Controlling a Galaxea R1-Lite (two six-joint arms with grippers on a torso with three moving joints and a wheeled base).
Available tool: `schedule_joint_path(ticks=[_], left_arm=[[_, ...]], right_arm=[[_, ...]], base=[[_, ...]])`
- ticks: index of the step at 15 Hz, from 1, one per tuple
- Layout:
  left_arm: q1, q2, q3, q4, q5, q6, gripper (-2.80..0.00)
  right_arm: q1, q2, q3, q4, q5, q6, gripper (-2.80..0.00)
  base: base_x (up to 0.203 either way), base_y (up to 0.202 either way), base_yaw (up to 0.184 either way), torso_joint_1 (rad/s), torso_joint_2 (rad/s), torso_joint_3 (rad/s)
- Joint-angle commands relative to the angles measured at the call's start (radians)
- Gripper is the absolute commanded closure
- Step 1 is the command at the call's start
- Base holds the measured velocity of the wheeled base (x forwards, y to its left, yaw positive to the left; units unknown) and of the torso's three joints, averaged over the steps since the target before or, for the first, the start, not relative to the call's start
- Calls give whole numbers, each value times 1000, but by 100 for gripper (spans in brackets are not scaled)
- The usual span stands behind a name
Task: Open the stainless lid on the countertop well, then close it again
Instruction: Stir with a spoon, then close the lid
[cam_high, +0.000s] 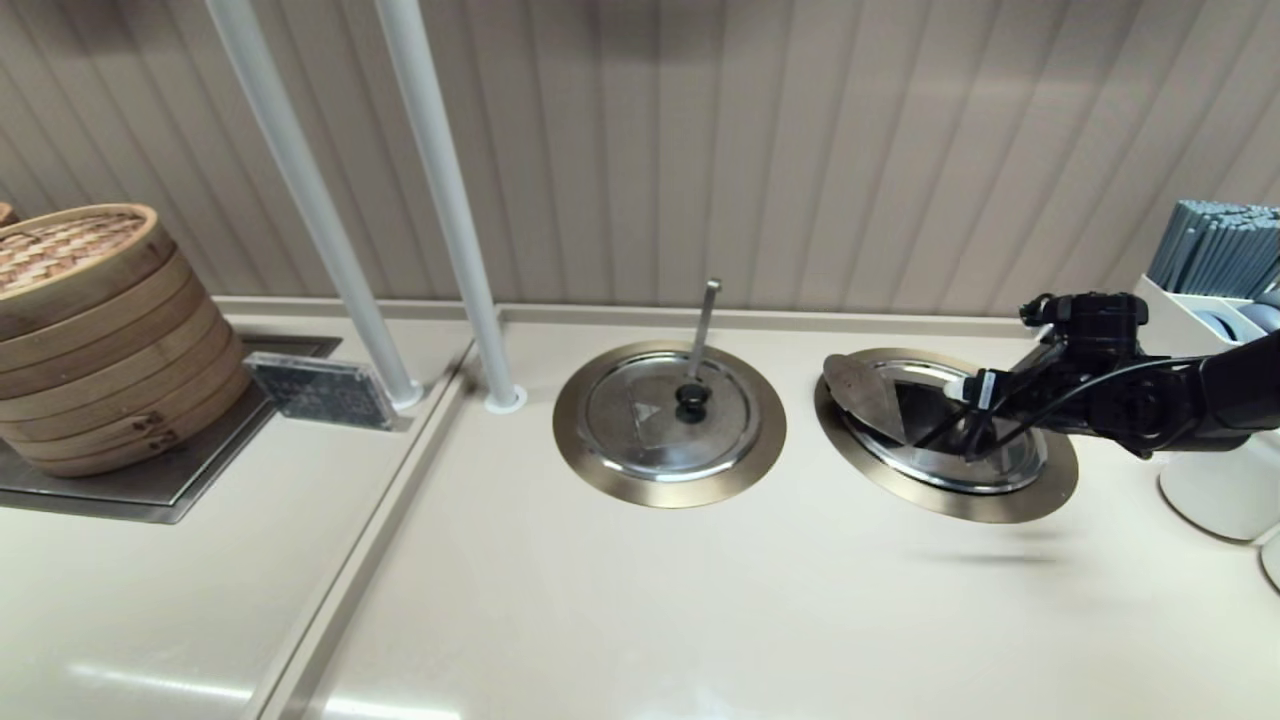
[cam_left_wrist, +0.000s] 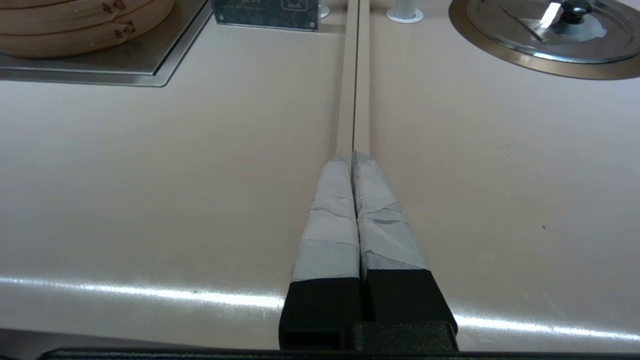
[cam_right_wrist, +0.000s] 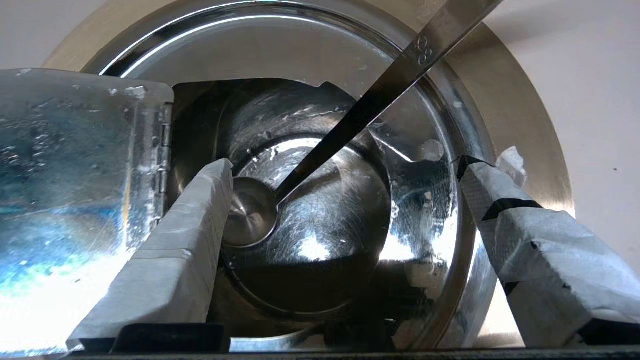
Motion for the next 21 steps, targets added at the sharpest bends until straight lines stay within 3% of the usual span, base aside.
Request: schedule_joint_path(ticks=[1, 5, 7, 10, 15, 21], left_arm=[[0, 0, -1, -1, 0, 0, 0], [0, 0, 1, 1, 0, 0, 0], [0, 0, 0, -1, 0, 0, 0], [0, 0, 0, 0, 0, 0, 0], [0, 0, -1, -1, 0, 0, 0], [0, 0, -1, -1, 0, 0, 0]], right_arm=[[0, -79, 44, -2, -2, 3, -280], [37, -206, 90, 5, 11, -1, -280], [152, -284, 153, 2, 5, -42, -280], [298, -287, 188, -38, -182, -187, -280], [414, -271, 243, -55, -295, -392, -280], [498, -170, 220, -66, -378, -490, -280]], base=[[0, 0, 0, 0, 0, 0], [0, 0, 0, 0, 0, 0], [0, 0, 0, 0, 0, 0], [0, 0, 0, 0, 0, 0], [0, 0, 0, 0, 0, 0], [0, 0, 0, 0, 0, 0]])
